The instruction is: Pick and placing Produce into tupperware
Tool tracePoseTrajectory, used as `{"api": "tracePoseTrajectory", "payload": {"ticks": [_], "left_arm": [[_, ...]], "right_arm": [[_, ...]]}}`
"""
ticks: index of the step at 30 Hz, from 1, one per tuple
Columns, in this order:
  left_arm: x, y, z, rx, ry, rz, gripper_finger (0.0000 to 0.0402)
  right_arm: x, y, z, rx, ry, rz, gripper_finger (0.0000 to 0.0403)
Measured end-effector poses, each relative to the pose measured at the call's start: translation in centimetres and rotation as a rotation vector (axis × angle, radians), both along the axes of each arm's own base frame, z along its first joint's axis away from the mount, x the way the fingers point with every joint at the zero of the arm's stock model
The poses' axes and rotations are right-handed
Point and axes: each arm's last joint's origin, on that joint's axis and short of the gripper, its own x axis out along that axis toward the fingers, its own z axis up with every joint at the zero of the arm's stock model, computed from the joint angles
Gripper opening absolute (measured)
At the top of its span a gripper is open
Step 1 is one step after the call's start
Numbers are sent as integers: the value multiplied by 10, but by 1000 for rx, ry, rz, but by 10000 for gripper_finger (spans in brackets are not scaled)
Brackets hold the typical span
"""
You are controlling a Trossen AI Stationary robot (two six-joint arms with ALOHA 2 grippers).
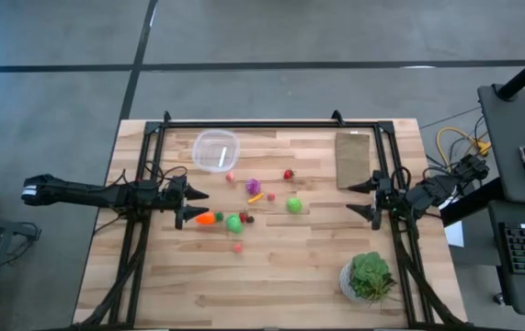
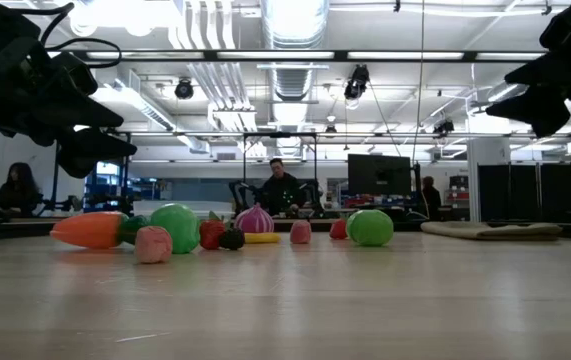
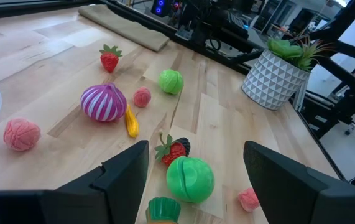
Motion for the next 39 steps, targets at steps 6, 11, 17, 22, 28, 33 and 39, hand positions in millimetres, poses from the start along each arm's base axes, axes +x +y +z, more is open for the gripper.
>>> {"api": "tracePoseTrajectory", "payload": {"ticks": [6,11,17,22,28,33,39], "left_arm": [[0,0,0,0,0,0,249],[0,0,0,0,0,0,249],[0,0,0,0,0,-1,249],[0,0,0,0,-1,0,249],[1,0,5,-101,-62,19,249],[3,0,13,-369,-156,70,249],[3,0,16,-487,-190,93,249]], "right_arm": [[1,-2,34,231,-339,-96,302],[-2,-4,50,292,-496,-82,302],[-6,-6,65,431,-660,-71,302],[-6,-7,78,377,-761,-135,302],[2,-4,83,402,-814,-147,302],[14,1,88,369,-792,-167,302],[17,3,114,329,-810,-178,302]]}}
